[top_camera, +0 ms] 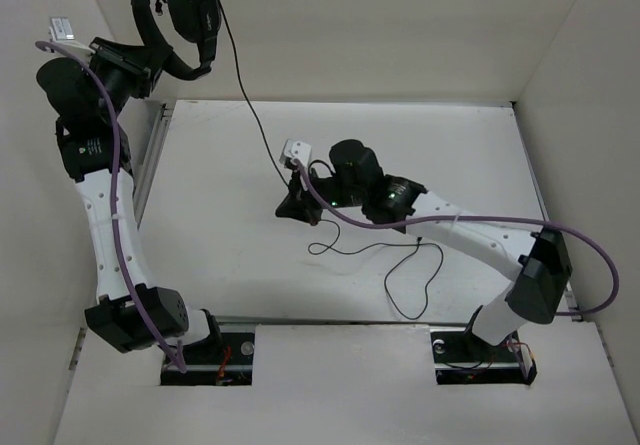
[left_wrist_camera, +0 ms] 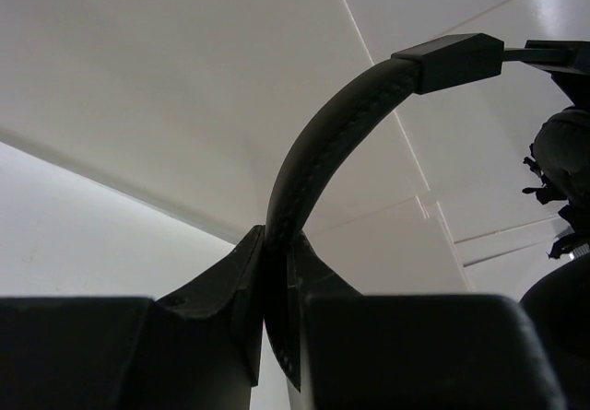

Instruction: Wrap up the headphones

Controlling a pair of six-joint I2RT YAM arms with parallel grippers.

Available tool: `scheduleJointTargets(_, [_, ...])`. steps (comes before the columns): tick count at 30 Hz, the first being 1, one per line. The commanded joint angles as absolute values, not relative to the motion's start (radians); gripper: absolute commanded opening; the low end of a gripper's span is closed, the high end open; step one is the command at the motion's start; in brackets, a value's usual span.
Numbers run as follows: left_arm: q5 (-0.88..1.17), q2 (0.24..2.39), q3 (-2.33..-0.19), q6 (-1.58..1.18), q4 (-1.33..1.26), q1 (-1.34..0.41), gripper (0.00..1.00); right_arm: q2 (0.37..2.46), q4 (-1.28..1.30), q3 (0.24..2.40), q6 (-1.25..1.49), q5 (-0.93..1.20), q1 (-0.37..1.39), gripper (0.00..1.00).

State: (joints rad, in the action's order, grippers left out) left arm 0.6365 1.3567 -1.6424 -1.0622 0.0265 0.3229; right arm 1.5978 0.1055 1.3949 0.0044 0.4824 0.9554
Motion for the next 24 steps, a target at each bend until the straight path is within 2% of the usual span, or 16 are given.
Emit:
scheduleJointTargets(1, [0.578,1.348,-1.652,-1.005,-0.023,0.325,0.01,1.517,0.222,1.460,-0.154,0.493,0.906,0.00])
scheduleJointTargets(4, [0.494,1.350,-1.623,-0.858,0.046,0.285,0.01,1.499,0.330,1.541,-0.342,0.378,0.866,0.00])
scheduleJointTargets(8, [0.301,1.353,-1.579,-0.623,0.172,0.193,0.01,1.522,0.466,1.681,-0.736,0.105,0.838,0.00])
scheduleJointTargets(12, [0.094,1.358,-1.526,-0.418,0.248,0.096,0.01,1.534,0.463,1.750,-1.055,-0.116,0.826,0.00])
scheduleJointTargets(16, [-0.067,1.356,-1.471,-0.241,0.281,0.006,0.01,1.535,0.462,1.812,-1.199,-0.167,0.826,0.00])
scheduleJointTargets(24, [-0.117,1.348,-1.361,-0.111,0.299,-0.152,0.01,1.598,0.465,1.953,-1.267,-0.176,0.901,0.00])
